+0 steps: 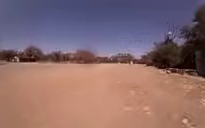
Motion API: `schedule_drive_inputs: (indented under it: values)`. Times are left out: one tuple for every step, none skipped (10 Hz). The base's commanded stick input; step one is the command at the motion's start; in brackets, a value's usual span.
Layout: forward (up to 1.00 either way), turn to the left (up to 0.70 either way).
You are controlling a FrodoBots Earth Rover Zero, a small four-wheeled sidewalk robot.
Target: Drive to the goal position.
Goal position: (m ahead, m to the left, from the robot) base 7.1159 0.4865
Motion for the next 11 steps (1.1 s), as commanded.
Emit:
schedule_drive_inputs:
  values:
    - [1.00, 0.00]
    - [1.00, -0.18]
    - [1.00, -0.05]
    - [1.00, 0.00]
    - [1.00, 0.00]
    - [1.00, 0.00]
    - [1.00, 0.00]
    - [1.00, 0.00]
    - [1.00, 0.00]
    - [1.00, 0.00]
    - [1.00, 0.00]
